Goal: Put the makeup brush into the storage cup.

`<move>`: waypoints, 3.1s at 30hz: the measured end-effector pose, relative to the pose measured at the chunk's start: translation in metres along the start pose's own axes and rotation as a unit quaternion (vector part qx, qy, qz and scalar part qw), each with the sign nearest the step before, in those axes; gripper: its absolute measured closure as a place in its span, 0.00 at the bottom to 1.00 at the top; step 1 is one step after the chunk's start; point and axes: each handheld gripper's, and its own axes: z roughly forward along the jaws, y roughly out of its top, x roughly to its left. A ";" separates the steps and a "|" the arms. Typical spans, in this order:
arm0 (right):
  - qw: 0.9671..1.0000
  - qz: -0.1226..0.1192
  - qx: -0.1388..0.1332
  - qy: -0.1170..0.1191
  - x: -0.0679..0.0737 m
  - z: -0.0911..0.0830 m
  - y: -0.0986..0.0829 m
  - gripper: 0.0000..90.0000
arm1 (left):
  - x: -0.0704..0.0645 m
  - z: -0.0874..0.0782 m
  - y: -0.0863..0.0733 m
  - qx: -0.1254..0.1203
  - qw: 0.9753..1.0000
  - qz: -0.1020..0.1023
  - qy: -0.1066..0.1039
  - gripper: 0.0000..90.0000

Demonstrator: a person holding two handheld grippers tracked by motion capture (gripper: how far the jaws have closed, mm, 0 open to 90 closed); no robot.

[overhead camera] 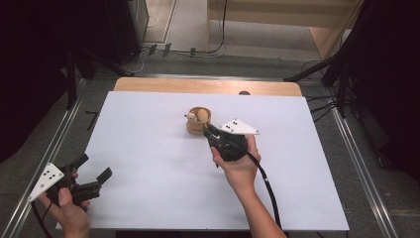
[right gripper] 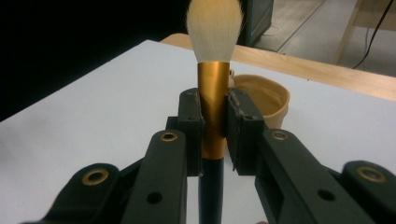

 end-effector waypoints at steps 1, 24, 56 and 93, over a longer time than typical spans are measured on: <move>1.000 0.000 -0.005 -0.001 0.000 0.000 0.001 0.88 | 0.000 0.000 0.000 0.000 1.000 0.000 0.000 0.00; 0.994 -0.005 -0.104 -0.027 -0.010 0.008 0.020 0.88 | -0.001 0.001 0.000 -0.001 1.000 -0.002 -0.002 0.00; 0.990 0.019 -0.137 -0.027 -0.023 0.040 0.054 0.88 | -0.001 0.001 0.001 -0.002 1.000 0.000 -0.005 0.00; 0.989 0.015 -0.141 -0.046 -0.042 0.100 0.063 0.87 | -0.003 0.000 0.002 -0.009 1.000 -0.003 -0.013 0.00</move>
